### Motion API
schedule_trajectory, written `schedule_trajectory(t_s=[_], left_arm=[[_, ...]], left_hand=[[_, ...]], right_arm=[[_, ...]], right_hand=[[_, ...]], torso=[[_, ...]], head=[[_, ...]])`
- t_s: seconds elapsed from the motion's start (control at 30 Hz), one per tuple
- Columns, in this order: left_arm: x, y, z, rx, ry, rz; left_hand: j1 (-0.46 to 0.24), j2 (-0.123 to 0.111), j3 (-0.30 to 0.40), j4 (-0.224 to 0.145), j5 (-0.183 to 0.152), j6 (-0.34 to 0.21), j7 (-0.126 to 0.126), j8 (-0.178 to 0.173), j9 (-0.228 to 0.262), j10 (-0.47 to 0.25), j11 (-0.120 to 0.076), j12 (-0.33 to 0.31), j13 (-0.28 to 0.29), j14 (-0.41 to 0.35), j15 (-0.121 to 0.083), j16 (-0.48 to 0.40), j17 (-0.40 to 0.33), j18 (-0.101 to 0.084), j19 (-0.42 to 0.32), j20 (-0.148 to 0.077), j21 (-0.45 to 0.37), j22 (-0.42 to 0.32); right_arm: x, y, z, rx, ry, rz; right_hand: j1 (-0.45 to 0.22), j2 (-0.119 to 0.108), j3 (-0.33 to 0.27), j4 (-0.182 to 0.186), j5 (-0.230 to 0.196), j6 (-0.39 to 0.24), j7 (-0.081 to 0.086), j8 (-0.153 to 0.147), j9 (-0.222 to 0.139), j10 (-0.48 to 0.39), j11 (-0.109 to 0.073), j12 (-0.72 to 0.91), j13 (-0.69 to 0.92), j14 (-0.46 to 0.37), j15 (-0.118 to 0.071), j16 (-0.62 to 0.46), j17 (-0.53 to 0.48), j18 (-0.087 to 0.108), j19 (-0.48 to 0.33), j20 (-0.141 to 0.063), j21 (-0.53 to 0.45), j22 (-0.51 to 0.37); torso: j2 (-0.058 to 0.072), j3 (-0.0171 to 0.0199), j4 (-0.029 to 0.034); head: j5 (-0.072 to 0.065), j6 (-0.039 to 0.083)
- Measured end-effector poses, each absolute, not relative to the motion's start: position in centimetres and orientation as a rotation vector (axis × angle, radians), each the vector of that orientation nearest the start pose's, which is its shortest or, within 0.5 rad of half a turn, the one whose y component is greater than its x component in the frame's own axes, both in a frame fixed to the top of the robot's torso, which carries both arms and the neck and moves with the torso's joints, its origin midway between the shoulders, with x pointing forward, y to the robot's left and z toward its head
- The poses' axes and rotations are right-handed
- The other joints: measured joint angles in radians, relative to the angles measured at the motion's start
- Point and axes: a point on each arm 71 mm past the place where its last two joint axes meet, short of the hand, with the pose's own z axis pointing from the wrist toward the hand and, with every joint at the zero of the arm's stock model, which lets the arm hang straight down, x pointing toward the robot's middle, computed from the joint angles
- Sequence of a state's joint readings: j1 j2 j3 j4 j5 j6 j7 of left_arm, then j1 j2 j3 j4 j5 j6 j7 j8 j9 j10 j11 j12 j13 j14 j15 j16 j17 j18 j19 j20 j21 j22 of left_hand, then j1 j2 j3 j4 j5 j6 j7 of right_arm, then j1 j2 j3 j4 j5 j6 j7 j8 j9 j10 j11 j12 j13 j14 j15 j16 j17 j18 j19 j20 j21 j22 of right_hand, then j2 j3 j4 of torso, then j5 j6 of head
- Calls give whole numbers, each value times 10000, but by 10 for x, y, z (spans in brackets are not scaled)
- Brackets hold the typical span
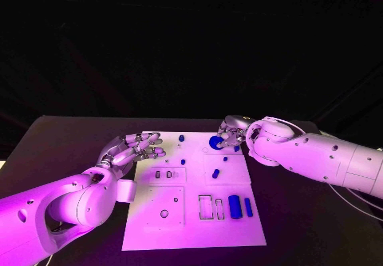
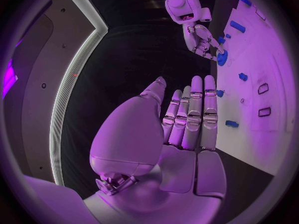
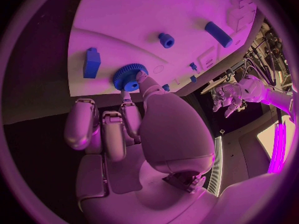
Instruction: Assemble the parts on the task board
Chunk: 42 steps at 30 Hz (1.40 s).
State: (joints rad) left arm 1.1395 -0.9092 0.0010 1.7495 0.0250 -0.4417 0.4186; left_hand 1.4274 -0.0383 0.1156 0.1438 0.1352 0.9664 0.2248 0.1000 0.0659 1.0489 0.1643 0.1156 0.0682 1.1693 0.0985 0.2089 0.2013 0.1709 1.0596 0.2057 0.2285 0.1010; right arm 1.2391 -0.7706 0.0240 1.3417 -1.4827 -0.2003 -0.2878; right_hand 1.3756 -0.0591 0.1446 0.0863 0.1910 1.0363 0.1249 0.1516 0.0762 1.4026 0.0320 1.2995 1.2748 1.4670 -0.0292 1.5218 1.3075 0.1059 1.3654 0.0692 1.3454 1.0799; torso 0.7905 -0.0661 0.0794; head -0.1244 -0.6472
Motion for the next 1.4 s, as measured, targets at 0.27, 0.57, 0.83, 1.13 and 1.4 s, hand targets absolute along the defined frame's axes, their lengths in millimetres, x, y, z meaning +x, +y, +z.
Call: schedule_trajectory(t_s=[0.27, 0.57, 0.83, 1.13, 1.4], left_arm=[[442, 184, -172, -11765, 13979, -15985], [442, 184, -172, -11768, 13980, -15979], [443, 184, -172, -11771, 13986, -15975], [443, 184, -173, -11775, 13991, -15969], [443, 184, -173, -11775, 14004, -15981]], left_hand=[[0, 0, 32, -39, 0, 0, 0, 0, 0, 0, 0, 0, 0, 0, 0, 0, 19, -1, 0, 0, -13, -2], [0, 0, 33, -91, 0, 0, 0, 0, 0, 0, 0, 0, 0, 0, 0, 0, 36, 0, 0, 0, -41, -9], [40, 40, 33, -91, 0, 0, 0, 0, 0, 0, 0, 0, 0, 0, 0, 0, 35, -1, 0, 0, -41, -8], [40, 40, 33, -91, 0, 0, 0, 0, 0, 0, 0, 0, 0, 0, 0, 0, 34, -1, 0, 0, -41, -8], [40, 40, 34, -91, 0, 0, 0, 0, 0, 0, 0, 0, 0, 0, 0, 0, 33, 0, 0, 0, -40, -7]], right_arm=[[530, -220, -162, -166, 16578, 3997], [517, -181, -150, -487, 15652, 4910], [510, -138, -149, -1049, 15485, 5507], [510, -117, -161, -1340, 15608, 5580], [515, -111, -165, -1383, 15628, 5432]], right_hand=[[-69, 147, 359, 28, 165, 171, 10, 34, -3, 265, -131, 357, 335, -22, -125, 91, -1, -62, 172, -100, 214, 394], [-150, 229, 468, -20, 168, 171, 10, 34, -24, 308, -156, 363, 335, 13, -160, 90, -1, -62, 208, -136, 259, 464], [-223, 301, 476, -11, 122, 171, 10, 26, -24, 316, -148, 363, 335, 14, -159, 89, 7, -61, 208, -136, 260, 495], [-224, 301, 506, -37, 77, 171, 10, -22, -24, 316, -146, 363, 334, 14, -159, 89, 6, -61, 207, -136, 259, 494], [-498, 115, 645, 101, 41, 170, 10, -263, -18, 73, 14, -116, 87, 12, -157, 88, 5, -61, 207, -136, 259, 496]], torso=[[-1, -5, 1], [-6, -5, 18], [-5, -6, 15], [1, -12, 14], [2, -6, 8]], head=[[-25, 11], [21, 32], [85, 24], [149, -20], [171, -31]])
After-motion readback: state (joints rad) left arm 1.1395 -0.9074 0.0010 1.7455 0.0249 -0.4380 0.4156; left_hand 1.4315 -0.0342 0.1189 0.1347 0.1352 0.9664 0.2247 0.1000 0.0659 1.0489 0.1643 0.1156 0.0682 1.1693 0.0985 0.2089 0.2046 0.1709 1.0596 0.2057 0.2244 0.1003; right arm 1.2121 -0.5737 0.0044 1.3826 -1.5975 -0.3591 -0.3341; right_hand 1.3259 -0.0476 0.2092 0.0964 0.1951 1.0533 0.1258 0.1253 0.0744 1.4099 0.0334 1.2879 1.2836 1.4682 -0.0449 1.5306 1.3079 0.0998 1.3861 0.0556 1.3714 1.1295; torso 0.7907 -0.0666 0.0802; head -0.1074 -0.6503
